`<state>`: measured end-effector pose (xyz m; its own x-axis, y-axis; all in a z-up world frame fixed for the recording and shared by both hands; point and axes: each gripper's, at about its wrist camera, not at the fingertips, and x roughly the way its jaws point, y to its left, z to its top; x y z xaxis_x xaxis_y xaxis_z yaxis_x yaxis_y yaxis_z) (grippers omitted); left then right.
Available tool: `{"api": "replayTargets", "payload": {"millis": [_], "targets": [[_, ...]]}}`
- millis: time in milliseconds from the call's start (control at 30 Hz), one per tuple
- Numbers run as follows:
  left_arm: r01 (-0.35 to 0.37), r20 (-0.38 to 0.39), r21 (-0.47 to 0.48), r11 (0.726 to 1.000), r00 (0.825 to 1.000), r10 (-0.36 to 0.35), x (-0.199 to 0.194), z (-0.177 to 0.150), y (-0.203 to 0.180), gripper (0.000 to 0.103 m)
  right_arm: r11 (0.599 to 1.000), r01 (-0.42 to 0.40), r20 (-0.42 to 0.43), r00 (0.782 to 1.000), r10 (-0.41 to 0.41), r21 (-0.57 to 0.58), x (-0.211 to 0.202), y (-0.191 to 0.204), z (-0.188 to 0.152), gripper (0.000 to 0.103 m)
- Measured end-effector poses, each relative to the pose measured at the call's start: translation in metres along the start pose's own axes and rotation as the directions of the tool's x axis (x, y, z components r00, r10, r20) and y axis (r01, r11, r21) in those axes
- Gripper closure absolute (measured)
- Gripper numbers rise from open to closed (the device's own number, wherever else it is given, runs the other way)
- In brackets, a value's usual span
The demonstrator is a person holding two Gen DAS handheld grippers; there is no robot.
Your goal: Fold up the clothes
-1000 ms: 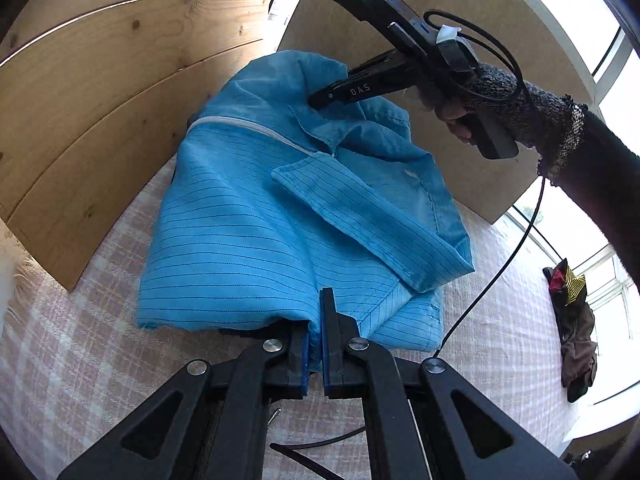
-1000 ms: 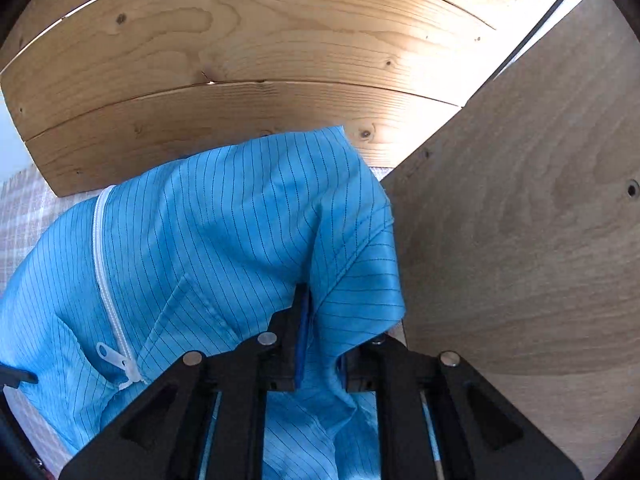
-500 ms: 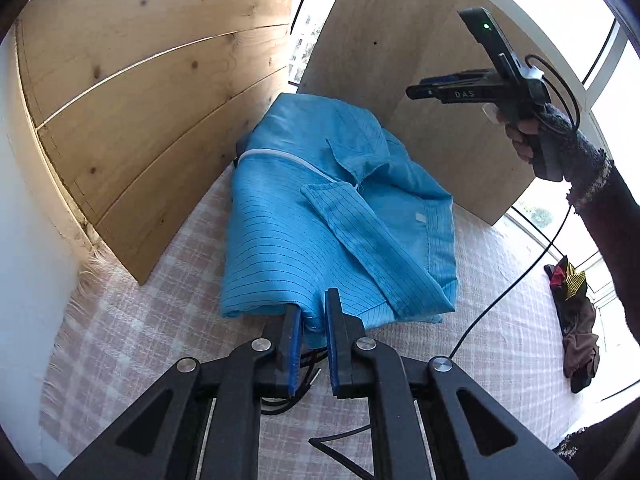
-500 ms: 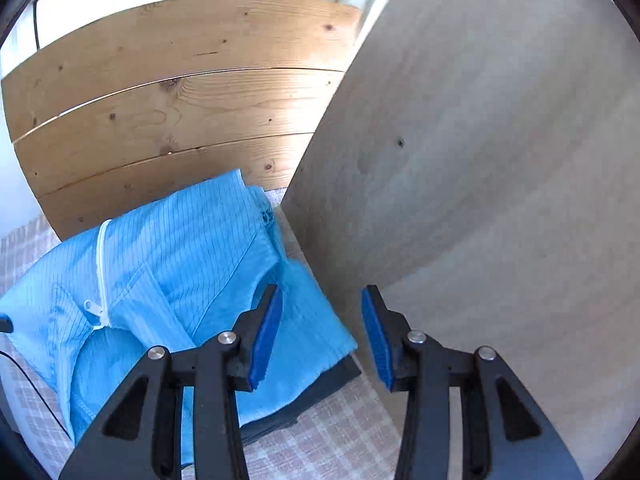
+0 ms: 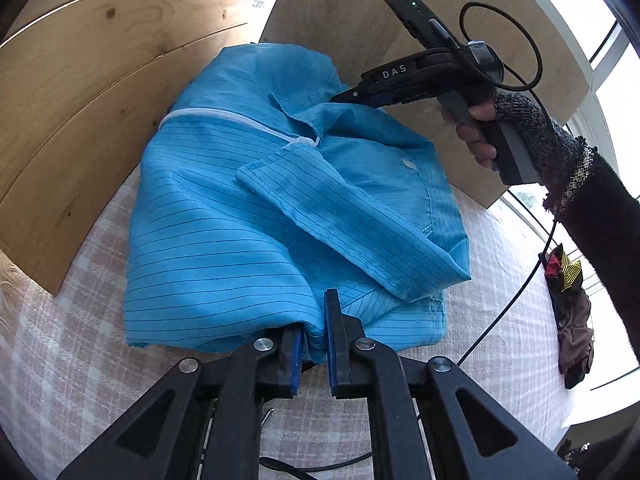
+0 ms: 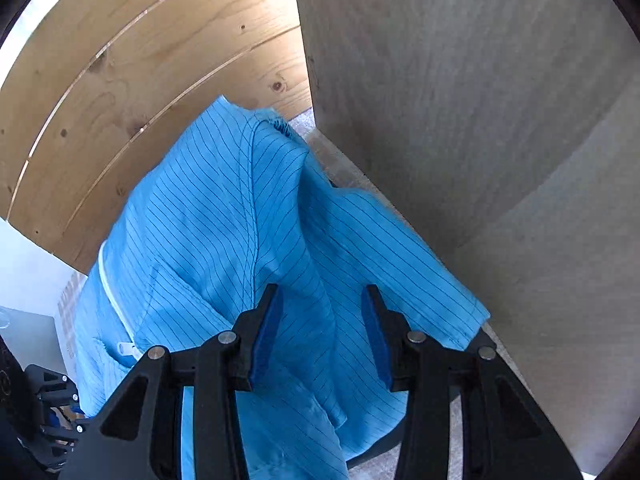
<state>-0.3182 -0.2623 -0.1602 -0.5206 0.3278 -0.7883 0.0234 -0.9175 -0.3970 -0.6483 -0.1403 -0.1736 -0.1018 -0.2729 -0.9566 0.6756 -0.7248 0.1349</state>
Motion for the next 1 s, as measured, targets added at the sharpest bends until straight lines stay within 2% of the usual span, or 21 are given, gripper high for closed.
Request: {"api": "replayTargets", "payload": {"millis": [33,67,100,133,200,300,367,433,500,533,600,667,700,767,833,867,1000], "targets": [[-0.005,0.005,-0.004,1.0,1.0,0.005,0.001,-0.001,-0.001,0.093,1.0,0.022,-0.012,1.0,-0.023,-0.013,0.001,0.002,0.0,0.101],[-0.007,0.008,-0.013,1.0,1.0,0.007,0.001,-0.003,-0.001,0.091,0.997,0.066,-0.005,0.998,-0.066,-0.032,-0.003,0.004,-0.001,0.101],[0.006,0.003,-0.025,1.0,1.0,-0.006,0.0,-0.007,-0.001,0.083,0.989,0.133,0.007,0.991,-0.133,-0.07,-0.006,0.008,-0.002,0.101],[0.021,-0.003,-0.037,0.999,1.0,-0.022,-0.001,-0.011,-0.001,0.08,0.978,0.176,0.016,0.984,-0.175,-0.111,-0.008,0.012,-0.003,0.101],[0.035,-0.013,-0.039,0.999,0.999,-0.036,-0.01,-0.022,-0.002,0.08,0.959,0.233,0.017,0.972,-0.233,-0.16,-0.011,0.021,-0.007,0.101],[0.004,-0.004,-0.022,1.0,1.0,-0.004,-0.035,-0.035,0.0,0.079,0.924,0.333,0.086,0.943,-0.323,-0.185,-0.029,0.033,-0.016,0.101],[-0.006,0.027,-0.021,1.0,1.0,0.007,-0.052,-0.036,0.004,0.079,0.918,0.361,0.155,0.928,-0.338,-0.163,-0.049,0.041,-0.021,0.1],[0.004,0.071,-0.02,1.0,0.997,-0.003,-0.069,-0.033,0.008,0.079,0.951,0.272,0.202,0.949,-0.241,-0.144,-0.069,0.053,-0.028,0.095],[-0.03,0.126,0.029,0.999,0.992,0.026,-0.078,-0.021,0.006,0.079,0.981,0.123,0.201,0.975,-0.092,-0.149,-0.077,0.066,-0.036,0.083],[-0.041,0.131,0.05,0.998,0.991,0.034,-0.08,-0.015,0.006,0.079,0.979,0.117,0.177,0.98,-0.088,-0.164,-0.073,0.071,-0.039,0.078],[-0.022,0.128,0.066,0.998,0.992,0.014,-0.084,-0.009,0.009,0.079,0.975,0.109,0.128,0.988,-0.085,-0.193,-0.063,0.079,-0.045,0.077],[-0.029,0.129,0.094,0.995,0.992,0.016,-0.073,-0.001,0.009,0.079,0.964,0.179,0.068,0.983,-0.169,-0.199,-0.046,0.07,-0.055,0.077],[-0.025,0.11,0.123,0.992,0.994,0.012,-0.062,0.0,0.007,0.079,0.958,0.208,0.039,0.978,-0.205,-0.197,-0.037,0.065,-0.06,0.077],[-0.033,0.013,0.165,0.986,0.999,0.031,-0.022,-0.001,0.005,0.079,0.978,0.182,-0.01,0.983,-0.184,-0.105,-0.032,0.04,-0.065,0.077],[-0.05,-0.076,0.213,0.976,0.995,0.067,0.007,-0.012,0.003,0.079,0.986,0.149,0.03,0.989,-0.147,-0.08,-0.052,0.035,-0.067,0.077],[-0.057,-0.088,0.228,0.972,0.993,0.079,0.011,-0.016,0.003,0.079,0.989,0.132,0.051,0.99,-0.129,-0.068,-0.061,0.032,-0.068,0.077],[-0.028,-0.025,0.181,0.983,0.999,0.033,-0.021,-0.009,0.008,0.079,0.998,0.061,0.137,0.989,-0.057,-0.025,-0.101,0.022,-0.071,0.077]]}}
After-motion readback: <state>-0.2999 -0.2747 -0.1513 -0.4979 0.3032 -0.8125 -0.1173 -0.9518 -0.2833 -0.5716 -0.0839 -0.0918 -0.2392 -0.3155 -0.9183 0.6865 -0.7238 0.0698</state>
